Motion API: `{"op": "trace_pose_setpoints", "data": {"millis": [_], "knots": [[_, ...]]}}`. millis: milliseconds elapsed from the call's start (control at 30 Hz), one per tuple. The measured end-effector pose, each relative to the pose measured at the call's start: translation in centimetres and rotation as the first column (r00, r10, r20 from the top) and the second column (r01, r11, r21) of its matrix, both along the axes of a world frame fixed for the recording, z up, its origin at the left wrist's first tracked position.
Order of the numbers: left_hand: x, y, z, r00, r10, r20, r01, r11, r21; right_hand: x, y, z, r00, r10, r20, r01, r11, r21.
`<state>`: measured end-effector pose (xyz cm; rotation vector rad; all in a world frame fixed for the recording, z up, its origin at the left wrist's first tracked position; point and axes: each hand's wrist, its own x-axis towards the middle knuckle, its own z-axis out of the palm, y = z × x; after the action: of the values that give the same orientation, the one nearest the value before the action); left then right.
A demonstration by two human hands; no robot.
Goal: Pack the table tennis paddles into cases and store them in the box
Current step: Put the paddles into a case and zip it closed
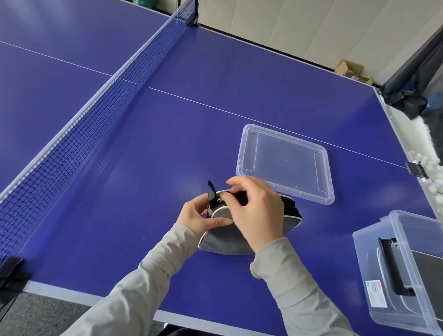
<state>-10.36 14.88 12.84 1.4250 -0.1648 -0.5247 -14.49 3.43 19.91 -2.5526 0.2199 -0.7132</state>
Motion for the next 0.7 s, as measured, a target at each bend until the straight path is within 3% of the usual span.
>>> {"op": "trace_pose_setpoints", "data": {"millis": [167, 267, 367, 467, 533, 633, 700], "knots": [[0.6, -0.7, 0.1, 0.993, 0.071, -0.095, -0.076, 0.996, -0.048, -2.6, -5.1, -0.9, 0.961, -0.252, 0.116, 0.214, 0.939, 0.269], [1.2, -1.0, 0.4, 0.960, 0.173, -0.222, -0.198, 0.976, -0.094, -4.7, -7.5, -2.8, 0.928, -0.372, -0.020, 0.348, 0.845, 0.406], [1.8, -1.0, 0.4, 0.873, 0.287, -0.394, -0.347, 0.934, -0.089, -6.7, -8.5, -4.9, 0.907, -0.363, -0.213, 0.418, 0.723, 0.549], [2.4, -0.9, -0.1, 0.774, 0.280, -0.568, -0.397, 0.914, -0.090, -8.4, -8.2, -6.6, 0.878, -0.310, -0.365, 0.479, 0.548, 0.686], [2.5, -1.1, -0.3, 0.701, 0.221, -0.678, -0.424, 0.894, -0.147, -9.2, -7.6, -7.2, 0.887, -0.244, -0.392, 0.459, 0.378, 0.804], [2.2, -1.6, -0.1, 0.599, 0.182, -0.779, -0.498, 0.847, -0.185, -9.4, -7.1, -7.3, 0.946, -0.126, -0.297, 0.310, 0.099, 0.946], [1.7, -1.9, 0.0, 0.576, 0.175, -0.798, -0.520, 0.832, -0.193, -9.1, -7.1, -7.0, 0.961, -0.126, -0.245, 0.253, 0.049, 0.966]]}}
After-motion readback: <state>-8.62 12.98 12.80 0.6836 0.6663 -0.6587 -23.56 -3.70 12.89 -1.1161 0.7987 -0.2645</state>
